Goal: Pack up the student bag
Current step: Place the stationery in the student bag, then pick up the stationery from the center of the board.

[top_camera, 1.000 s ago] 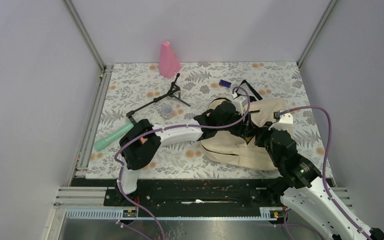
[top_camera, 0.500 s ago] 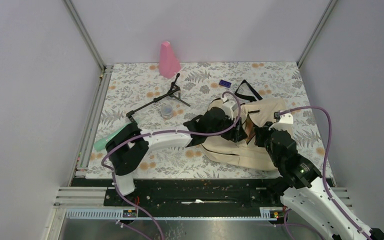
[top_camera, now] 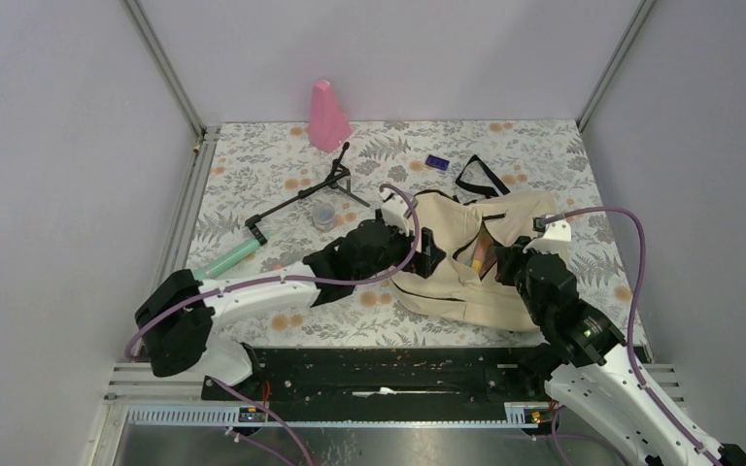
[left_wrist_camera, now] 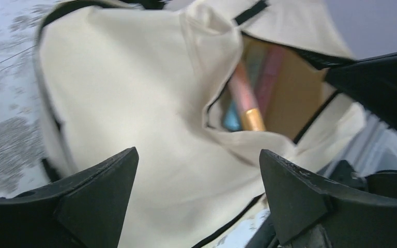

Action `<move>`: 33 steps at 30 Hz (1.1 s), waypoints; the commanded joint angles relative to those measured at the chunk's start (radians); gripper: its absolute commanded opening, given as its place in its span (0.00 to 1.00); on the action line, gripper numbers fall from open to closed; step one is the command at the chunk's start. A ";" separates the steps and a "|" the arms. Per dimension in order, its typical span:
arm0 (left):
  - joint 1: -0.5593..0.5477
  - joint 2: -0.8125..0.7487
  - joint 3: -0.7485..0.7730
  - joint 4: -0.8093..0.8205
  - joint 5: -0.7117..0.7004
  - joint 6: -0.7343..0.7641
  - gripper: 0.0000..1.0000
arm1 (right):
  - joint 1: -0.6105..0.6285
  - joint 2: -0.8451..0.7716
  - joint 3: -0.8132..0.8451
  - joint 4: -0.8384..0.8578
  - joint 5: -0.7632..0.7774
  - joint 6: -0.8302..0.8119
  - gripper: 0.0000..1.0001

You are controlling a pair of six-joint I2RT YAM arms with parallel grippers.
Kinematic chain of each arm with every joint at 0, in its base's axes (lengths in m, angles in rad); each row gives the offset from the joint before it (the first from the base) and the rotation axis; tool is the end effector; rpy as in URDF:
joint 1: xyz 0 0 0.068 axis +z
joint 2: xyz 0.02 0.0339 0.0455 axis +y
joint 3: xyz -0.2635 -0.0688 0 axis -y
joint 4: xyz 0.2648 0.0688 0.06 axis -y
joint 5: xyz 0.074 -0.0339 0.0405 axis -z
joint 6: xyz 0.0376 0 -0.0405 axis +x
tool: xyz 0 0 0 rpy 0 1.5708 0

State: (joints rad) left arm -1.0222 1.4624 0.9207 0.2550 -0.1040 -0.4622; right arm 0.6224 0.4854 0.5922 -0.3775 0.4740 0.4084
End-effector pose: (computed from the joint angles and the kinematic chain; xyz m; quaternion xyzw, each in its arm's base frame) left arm 0.1891 -0.3019 0.2588 0.1911 0.7772 -0.3735 0.4689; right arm 0.1297 0.0720 0.2956 0.0586 0.7846 0.1273 0.6040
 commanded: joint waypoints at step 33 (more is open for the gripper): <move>0.882 -0.254 -0.406 -0.321 -0.012 -0.173 0.99 | 0.001 -0.016 0.025 0.080 0.052 0.001 0.00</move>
State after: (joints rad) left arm -0.1658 1.1816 0.5354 -0.1196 -0.1955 -0.5907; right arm 0.6224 0.4801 0.5915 -0.3771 0.4889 0.4084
